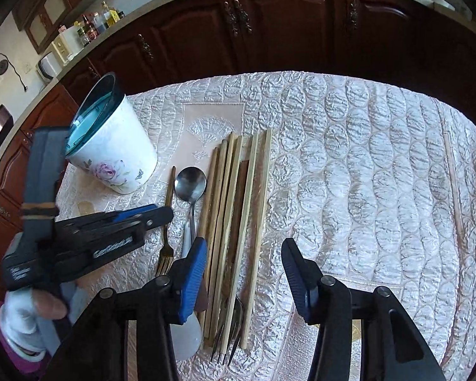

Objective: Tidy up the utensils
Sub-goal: 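Lower the left gripper onto the gold fork and close on its handle, then lift the gold fork with the left gripper while the right gripper grasps the steel spoon, then lower the fork into the teal cup with the left gripper while the right drops the spoon in, then open the left gripper and withdraw both tools from the cup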

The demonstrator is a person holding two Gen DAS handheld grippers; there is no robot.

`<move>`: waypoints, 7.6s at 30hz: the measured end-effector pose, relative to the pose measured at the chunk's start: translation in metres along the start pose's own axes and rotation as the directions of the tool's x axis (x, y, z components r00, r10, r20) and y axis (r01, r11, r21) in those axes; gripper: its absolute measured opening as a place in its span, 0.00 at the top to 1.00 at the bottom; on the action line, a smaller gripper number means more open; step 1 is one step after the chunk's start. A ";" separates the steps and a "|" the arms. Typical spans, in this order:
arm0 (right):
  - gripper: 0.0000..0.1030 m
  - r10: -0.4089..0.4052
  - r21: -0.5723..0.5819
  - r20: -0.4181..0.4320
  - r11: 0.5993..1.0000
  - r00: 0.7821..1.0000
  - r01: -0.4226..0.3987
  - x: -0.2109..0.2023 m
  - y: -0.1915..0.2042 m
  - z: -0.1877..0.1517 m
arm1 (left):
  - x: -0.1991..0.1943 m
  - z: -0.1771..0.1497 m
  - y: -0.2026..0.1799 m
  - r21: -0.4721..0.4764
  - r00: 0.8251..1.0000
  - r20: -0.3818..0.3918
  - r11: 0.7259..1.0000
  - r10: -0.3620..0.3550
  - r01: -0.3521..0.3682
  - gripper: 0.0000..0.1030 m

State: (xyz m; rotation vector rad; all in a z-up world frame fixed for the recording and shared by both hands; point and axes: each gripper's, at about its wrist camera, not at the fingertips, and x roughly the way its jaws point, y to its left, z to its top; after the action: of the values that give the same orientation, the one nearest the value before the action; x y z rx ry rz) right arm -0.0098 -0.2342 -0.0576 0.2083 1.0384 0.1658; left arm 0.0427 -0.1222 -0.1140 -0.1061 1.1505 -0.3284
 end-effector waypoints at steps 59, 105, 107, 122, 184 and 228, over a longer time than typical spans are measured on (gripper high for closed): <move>0.96 0.272 -0.427 -0.350 0.805 0.896 -0.411 0.129 0.061 0.079 | -0.016 0.007 0.064 0.100 0.993 -0.105 0.994 0.045 -0.034 0.93; 0.97 0.140 -0.373 0.396 0.927 0.908 0.020 -0.040 0.154 0.171 | -0.231 0.103 0.089 0.036 0.918 0.396 0.999 -0.012 -0.003 0.95; 0.97 0.118 -0.383 0.402 0.922 0.908 0.050 -0.032 0.158 0.171 | -0.218 0.110 0.091 0.027 0.920 0.392 0.999 0.007 -0.019 0.95; 0.97 0.066 -0.462 0.363 0.879 0.930 0.118 0.012 0.167 0.141 | -0.152 0.115 0.093 -0.002 0.937 0.336 0.995 0.095 -0.100 0.96; 0.64 0.090 -0.267 0.252 0.964 0.963 -0.020 -0.011 0.121 0.081 | -0.161 0.056 0.059 0.005 0.919 0.339 0.977 0.200 -0.214 0.60; 0.64 0.041 0.067 -0.007 0.997 0.999 -0.041 0.032 -0.039 -0.008 | -0.064 -0.022 -0.025 0.275 0.998 -0.002 0.960 -0.058 0.056 0.49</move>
State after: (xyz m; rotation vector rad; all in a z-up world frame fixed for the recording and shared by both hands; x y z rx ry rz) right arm 0.0002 -0.2635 -0.0976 0.2895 1.0496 0.1693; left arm -0.0060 -0.1243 -0.0602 0.1045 1.0861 -0.5357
